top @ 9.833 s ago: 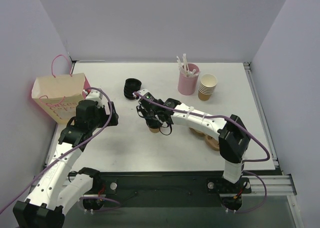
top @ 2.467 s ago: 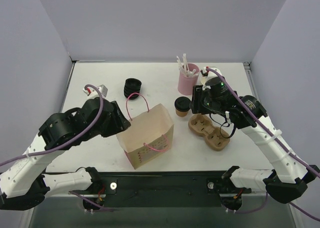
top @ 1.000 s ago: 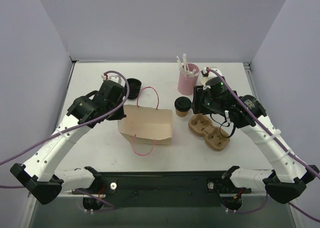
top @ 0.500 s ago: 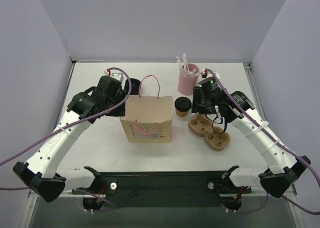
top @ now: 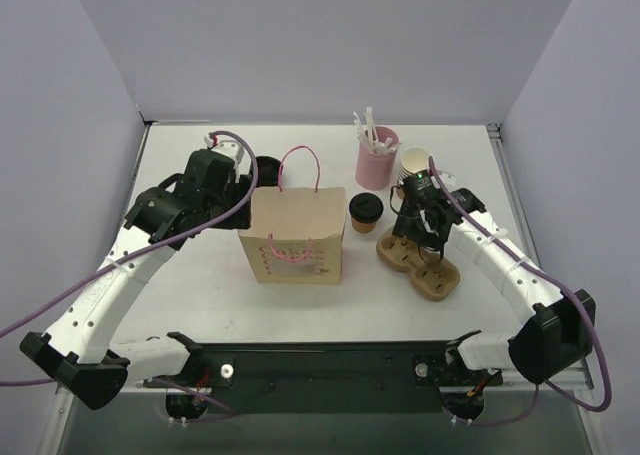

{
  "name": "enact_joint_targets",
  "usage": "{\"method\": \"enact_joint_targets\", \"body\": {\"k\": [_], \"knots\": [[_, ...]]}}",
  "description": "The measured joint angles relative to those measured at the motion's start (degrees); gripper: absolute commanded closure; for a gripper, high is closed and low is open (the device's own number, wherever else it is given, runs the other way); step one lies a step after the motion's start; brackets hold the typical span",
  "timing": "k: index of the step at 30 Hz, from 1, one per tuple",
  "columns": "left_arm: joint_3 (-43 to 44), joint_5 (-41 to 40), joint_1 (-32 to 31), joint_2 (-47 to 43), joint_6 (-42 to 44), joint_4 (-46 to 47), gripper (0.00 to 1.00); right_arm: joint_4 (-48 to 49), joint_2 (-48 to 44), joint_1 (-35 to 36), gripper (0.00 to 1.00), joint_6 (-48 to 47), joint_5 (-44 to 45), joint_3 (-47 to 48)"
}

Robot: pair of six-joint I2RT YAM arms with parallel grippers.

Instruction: Pack the takeout coffee

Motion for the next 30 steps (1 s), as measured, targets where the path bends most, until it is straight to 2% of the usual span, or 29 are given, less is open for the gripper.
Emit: {"method": "enact_joint_targets", "body": {"k": [5, 10, 30], "knots": [[0.0, 0.7, 0.0, -2.0, 0.3, 0.4, 0.35, 3.1, 0.2, -5.0, 0.45, 4.6, -0.8, -8.5], [0.0, -0.6, 0.0, -2.3, 0.6, 0.3, 0.34, 4.9, 0.4, -8.1, 0.42, 8.9, -1.4, -11.4], [0.0, -4.3, 0.0, -2.4, 1.4, 0.3, 0.31, 11.8, 1.6, -9.6, 0.44, 16.1, -3.6, -17.8]]}}
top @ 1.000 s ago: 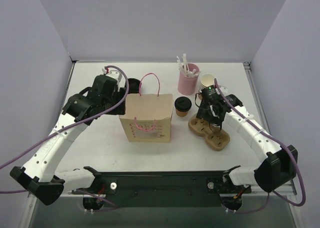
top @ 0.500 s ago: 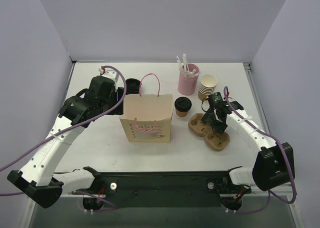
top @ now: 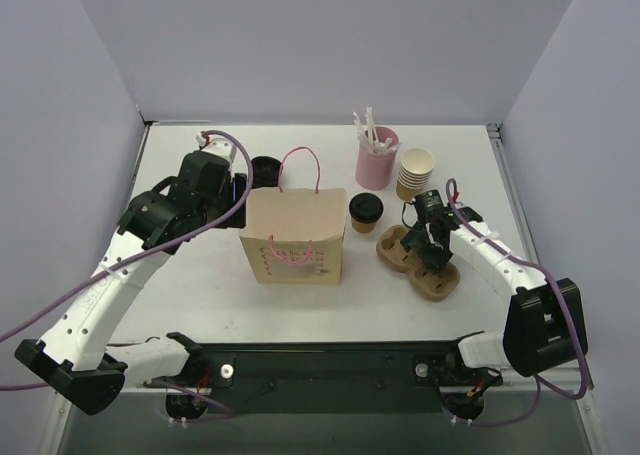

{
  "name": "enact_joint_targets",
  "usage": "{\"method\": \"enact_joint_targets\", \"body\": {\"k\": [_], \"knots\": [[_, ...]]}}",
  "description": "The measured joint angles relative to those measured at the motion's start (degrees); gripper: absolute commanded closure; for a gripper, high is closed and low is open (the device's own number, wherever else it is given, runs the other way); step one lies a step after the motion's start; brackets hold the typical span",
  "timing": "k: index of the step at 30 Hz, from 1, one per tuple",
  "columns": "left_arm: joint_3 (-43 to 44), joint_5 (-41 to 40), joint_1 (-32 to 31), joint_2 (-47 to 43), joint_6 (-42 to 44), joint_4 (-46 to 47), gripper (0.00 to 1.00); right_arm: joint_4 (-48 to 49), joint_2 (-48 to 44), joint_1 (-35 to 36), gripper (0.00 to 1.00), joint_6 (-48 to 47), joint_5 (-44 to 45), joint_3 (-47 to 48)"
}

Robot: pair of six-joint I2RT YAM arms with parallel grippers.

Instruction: Pack the takeout coffee

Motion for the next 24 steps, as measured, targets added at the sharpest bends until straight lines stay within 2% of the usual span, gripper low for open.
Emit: {"method": "enact_joint_targets", "body": {"k": [8, 24], "knots": [[0.0, -2.7, -1.5, 0.0, 1.0, -0.1, 0.31, 0.0, 0.2, 0.0, 0.63, 0.6, 0.0, -0.4], [-0.8, -6.5, -4.1, 0.0, 2.0, -0.3, 0.30, -4.1, -3.5, 0.0, 0.65, -4.1, 1.2, 2.0]]}}
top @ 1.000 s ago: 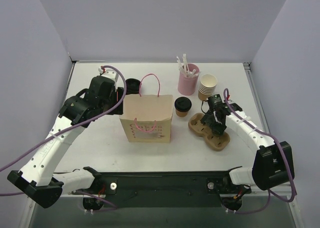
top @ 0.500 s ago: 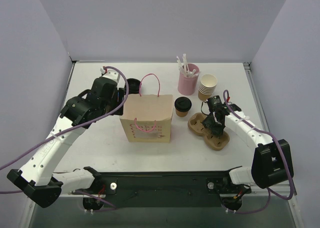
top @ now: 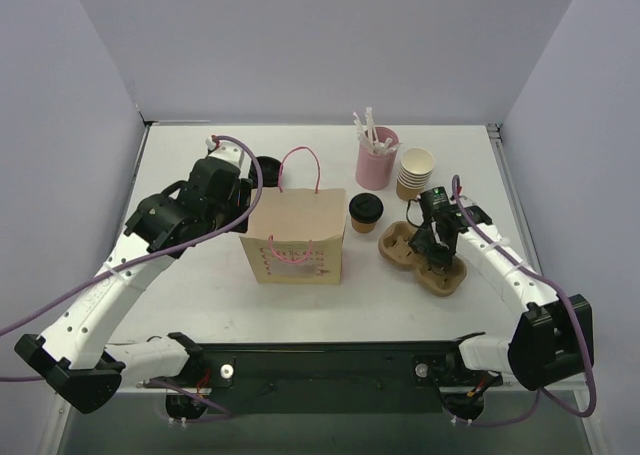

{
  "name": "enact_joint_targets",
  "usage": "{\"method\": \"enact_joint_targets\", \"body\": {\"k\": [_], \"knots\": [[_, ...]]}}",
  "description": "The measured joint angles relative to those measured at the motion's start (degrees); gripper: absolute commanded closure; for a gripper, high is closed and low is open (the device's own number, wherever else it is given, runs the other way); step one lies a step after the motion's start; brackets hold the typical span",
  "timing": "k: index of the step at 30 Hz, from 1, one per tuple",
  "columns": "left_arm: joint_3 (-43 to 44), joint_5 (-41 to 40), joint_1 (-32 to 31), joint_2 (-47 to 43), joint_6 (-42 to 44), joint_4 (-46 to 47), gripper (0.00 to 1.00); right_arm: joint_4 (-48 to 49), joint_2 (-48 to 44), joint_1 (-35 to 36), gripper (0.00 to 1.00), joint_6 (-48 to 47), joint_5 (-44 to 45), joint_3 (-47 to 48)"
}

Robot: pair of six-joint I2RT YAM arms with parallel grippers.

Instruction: Pack the takeout coffee

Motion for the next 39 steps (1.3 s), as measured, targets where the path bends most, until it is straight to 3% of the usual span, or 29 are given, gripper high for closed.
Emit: {"method": "enact_joint_targets", "body": {"k": [7, 21, 25, 29, 39], "knots": [[0.0, 1.4, 0.0, 0.2, -1.0, 0.0, 0.30, -1.8, -1.8, 0.0, 0.61, -4.6, 0.2, 2.7], [0.0, 1.7, 0.1, 1.0, -1.1, -0.1, 0.30, -0.5, 5.3, -0.6, 0.60, -8.0, -1.7, 1.6], [0.0, 1.7, 0.1, 1.0, -1.1, -0.1, 0.30, -0.4, 4.8, -0.6, 0.55, -8.0, -2.1, 1.6], [0.0, 1.7, 0.1, 1.0, -1.0, -0.1, 0.30, -0.4, 3.7, -0.6, 0.66, -8.1, -2.2, 1.6], [0.0, 1.7, 0.3, 1.0, -1.0, -0.1, 0.30, -0.7, 3.2, -0.7, 0.68, -8.5, -2.2, 1.7]]}}
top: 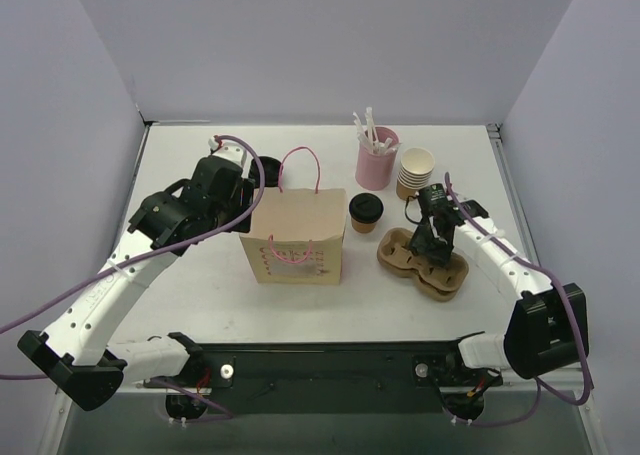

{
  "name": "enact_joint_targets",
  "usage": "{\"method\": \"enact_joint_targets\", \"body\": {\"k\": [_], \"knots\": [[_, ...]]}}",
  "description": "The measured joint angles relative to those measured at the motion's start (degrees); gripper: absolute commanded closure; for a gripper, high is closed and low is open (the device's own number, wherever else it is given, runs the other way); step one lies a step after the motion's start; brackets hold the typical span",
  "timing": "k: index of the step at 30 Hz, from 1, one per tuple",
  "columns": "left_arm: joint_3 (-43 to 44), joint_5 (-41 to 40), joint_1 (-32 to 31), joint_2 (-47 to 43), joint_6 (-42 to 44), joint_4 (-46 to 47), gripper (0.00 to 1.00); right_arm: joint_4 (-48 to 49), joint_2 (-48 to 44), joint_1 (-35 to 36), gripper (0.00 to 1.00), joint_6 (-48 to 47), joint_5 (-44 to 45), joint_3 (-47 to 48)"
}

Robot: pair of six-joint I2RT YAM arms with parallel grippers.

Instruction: Pack the takeout coffee

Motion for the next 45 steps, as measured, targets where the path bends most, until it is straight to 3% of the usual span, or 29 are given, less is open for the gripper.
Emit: {"method": "enact_joint_targets", "body": {"k": [7, 15, 22, 25, 32, 38, 45], "knots": [[0.9, 0.0, 0.0, 0.0, 0.0, -0.2, 0.30, -4.6, -3.7, 0.0, 0.67, -3.0, 0.1, 6.7], [4.5, 1.2, 0.6, 0.0, -2.2, -1.4, 0.31, -9.6, -7.1, 1.6, 0.66, -6.6, -1.1, 26.1], [4.2, 3.5, 3.3, -0.2, -4.4, -1.7, 0.34, -9.6, -4.1, 13.1, 0.66, -7.6, -3.8, 50.8], [3.0, 4.6, 4.5, -0.8, -5.4, -1.8, 0.33, -7.4, -1.9, 17.6, 0.65, -5.9, -5.6, 56.7], [2.2, 4.5, 5.9, -3.0, -7.6, -3.0, 0.32, -1.4, 5.5, 25.2, 0.65, -0.7, -10.0, 57.8], [3.0, -1.9, 6.1, -5.6, -9.5, -6.3, 0.31, 2.1, 11.2, 28.2, 0.65, 3.1, -12.5, 56.9], [4.6, -7.3, 5.7, -8.2, -10.4, -7.9, 0.31, 6.2, 11.6, 29.8, 0.65, 7.3, -13.9, 52.1]]}}
